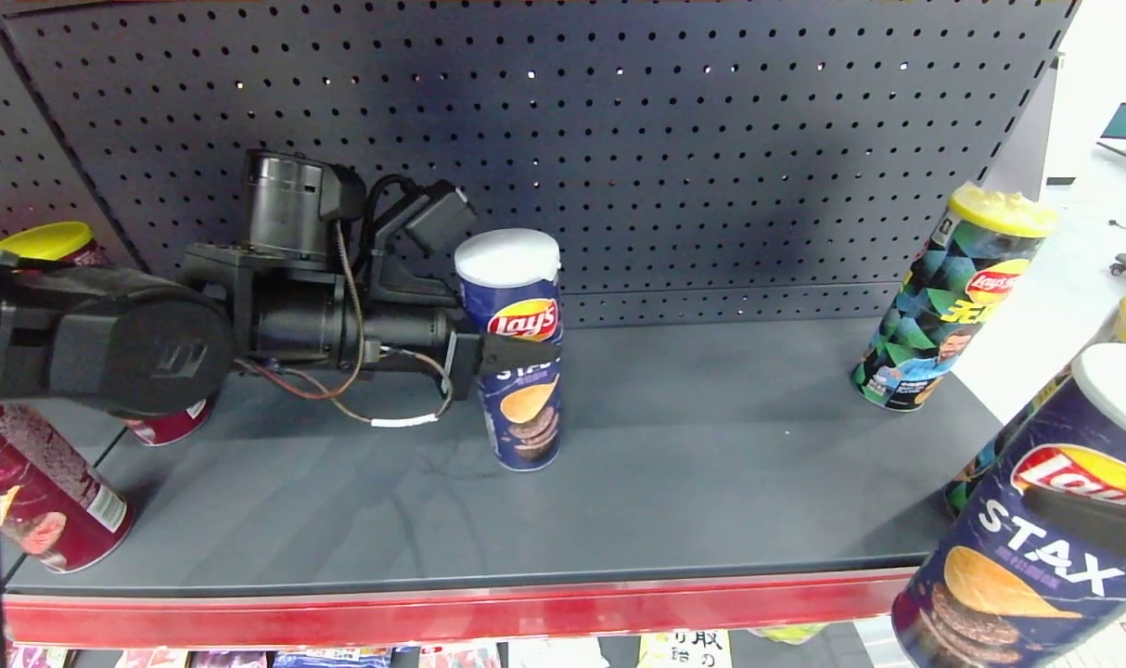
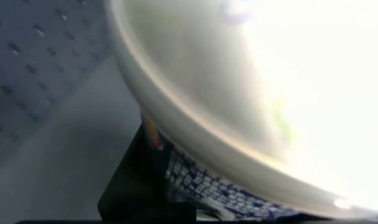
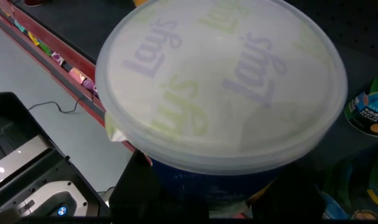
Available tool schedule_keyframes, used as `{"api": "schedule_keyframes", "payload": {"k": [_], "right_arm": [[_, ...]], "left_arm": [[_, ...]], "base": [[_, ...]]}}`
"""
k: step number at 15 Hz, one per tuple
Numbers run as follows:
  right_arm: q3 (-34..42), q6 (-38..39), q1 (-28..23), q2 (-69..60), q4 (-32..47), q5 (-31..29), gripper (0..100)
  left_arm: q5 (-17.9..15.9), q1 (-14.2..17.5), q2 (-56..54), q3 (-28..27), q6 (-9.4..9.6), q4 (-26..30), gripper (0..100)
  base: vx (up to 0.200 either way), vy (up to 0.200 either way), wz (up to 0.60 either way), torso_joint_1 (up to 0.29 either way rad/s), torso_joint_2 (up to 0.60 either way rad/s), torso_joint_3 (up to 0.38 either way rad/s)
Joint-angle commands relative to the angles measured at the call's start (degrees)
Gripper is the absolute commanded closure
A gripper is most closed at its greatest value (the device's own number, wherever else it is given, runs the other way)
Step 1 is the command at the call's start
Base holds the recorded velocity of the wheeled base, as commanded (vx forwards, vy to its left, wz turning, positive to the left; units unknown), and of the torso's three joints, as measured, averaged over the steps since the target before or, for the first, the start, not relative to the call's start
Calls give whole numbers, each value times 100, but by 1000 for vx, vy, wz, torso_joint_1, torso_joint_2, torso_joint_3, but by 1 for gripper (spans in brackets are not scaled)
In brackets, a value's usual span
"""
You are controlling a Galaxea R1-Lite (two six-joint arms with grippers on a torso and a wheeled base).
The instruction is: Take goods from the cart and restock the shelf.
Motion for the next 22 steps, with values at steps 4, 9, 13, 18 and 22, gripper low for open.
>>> {"api": "schedule_keyframes", "payload": {"k": [4,9,13,18,22], "right_arm": [[-59,-2,14,13,8,10,100],[-243,-11,41,92,8,116,100],[-278,-2,41,92,17,125,100],[-270,-11,41,110,17,116,100],[-322,-11,58,83,17,142,100]], "left_arm": [[-717,264,-711,809,423,-46,100],[-1165,256,-676,1231,1205,-28,100],[-1402,220,-825,1477,1319,16,100],[-1534,203,-1080,1468,1319,429,100],[-1736,212,-1071,1485,1310,429,100]], "base": [[0,0,0,0,0,0],[0,0,0,0,0,0],[0,0,0,0,0,0],[0,0,0,0,0,0],[0,0,0,0,0,0]]}}
